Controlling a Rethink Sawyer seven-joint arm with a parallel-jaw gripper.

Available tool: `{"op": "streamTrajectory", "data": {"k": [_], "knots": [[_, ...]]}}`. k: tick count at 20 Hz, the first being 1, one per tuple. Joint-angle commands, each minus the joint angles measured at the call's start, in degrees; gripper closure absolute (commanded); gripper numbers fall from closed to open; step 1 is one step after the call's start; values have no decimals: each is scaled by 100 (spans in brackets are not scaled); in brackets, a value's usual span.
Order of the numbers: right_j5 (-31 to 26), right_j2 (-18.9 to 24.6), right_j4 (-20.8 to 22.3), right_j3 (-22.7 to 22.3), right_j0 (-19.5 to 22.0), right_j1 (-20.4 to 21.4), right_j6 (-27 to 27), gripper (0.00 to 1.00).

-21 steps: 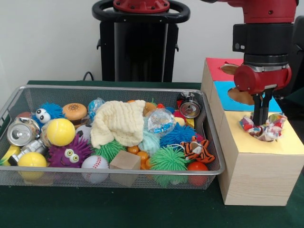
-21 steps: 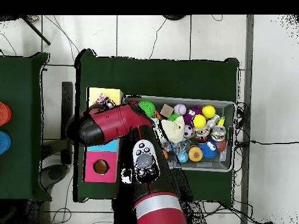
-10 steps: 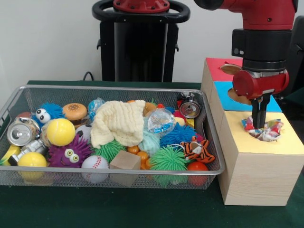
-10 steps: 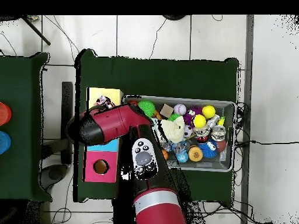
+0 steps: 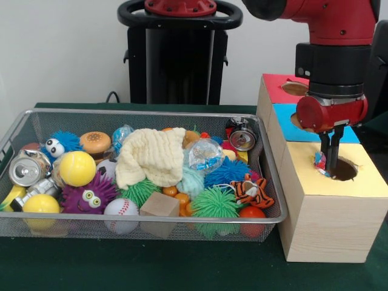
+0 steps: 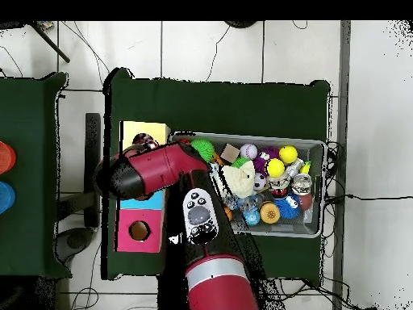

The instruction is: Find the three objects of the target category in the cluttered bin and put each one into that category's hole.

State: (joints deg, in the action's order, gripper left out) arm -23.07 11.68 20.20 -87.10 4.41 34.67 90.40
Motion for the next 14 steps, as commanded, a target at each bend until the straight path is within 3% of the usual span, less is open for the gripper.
{"op": "streamTrajectory", "data": {"k": [1, 14], "knots": [[-66, -39, 213, 94, 231, -494, 331, 100], [137, -148, 478, 451, 68, -896, 249, 100]]}}
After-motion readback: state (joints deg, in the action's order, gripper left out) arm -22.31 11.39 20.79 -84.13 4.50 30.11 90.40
